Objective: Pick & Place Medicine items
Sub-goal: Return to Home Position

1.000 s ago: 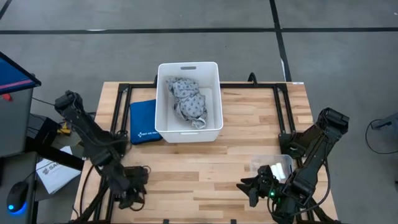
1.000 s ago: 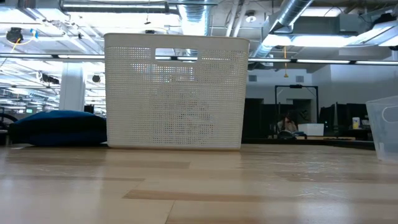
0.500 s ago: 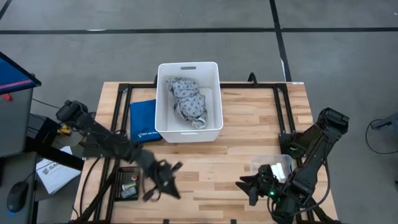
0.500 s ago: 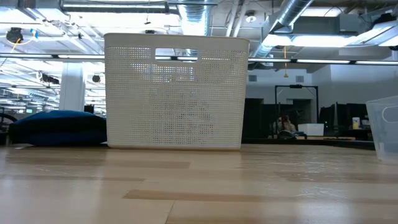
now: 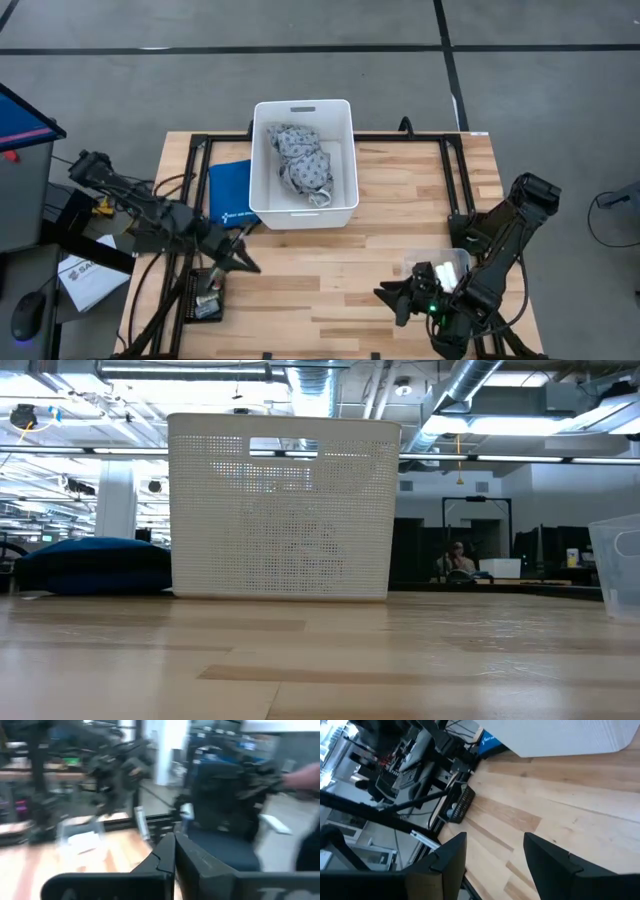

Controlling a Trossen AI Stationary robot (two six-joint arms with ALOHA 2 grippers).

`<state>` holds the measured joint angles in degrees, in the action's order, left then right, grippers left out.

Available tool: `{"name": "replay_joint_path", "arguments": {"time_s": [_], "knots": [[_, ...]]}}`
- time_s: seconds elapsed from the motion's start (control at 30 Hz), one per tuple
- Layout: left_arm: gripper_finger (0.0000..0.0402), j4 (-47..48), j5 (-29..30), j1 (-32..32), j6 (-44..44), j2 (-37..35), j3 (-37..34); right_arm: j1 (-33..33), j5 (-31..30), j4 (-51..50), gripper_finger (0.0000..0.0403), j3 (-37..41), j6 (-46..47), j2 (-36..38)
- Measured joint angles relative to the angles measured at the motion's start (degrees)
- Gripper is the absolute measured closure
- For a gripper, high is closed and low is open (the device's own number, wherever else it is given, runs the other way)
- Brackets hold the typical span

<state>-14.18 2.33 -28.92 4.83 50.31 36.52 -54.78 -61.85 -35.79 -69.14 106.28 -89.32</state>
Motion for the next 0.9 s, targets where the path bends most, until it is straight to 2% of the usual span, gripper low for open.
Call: {"name": "replay_joint_path", "arguments": {"time_s": [0.13, 0.33, 0.47, 0.77, 0.9], "knots": [[0.0401, -5.03, 1.63, 1.82, 1.27, -4.51, -8.45, 2.1, -0.15, 2.39, 0.021, 0.0, -3.06, 0.0], [0.0401, -5.27, 0.79, 1.47, 2.58, -17.13, -18.52, 5.23, -0.19, 8.2, 0.021, 0.0, -11.68, 0.0], [0.0401, -5.21, 1.33, 3.82, 2.45, -23.34, -24.12, 6.24, -0.19, 12.64, 0.021, 0.0, -17.71, 0.0], [0.0401, -5.29, 3.1, 13.61, 3.41, -27.94, -34.3, 6.0, -1.13, 13.6, 0.021, 0.0, -19.37, 0.0], [0.0401, -3.76, 0.85, 18.55, 3.7, -29.16, -36.13, 6.0, -1.15, 14.5, 0.021, 0.0, -19.28, 0.0]]}}
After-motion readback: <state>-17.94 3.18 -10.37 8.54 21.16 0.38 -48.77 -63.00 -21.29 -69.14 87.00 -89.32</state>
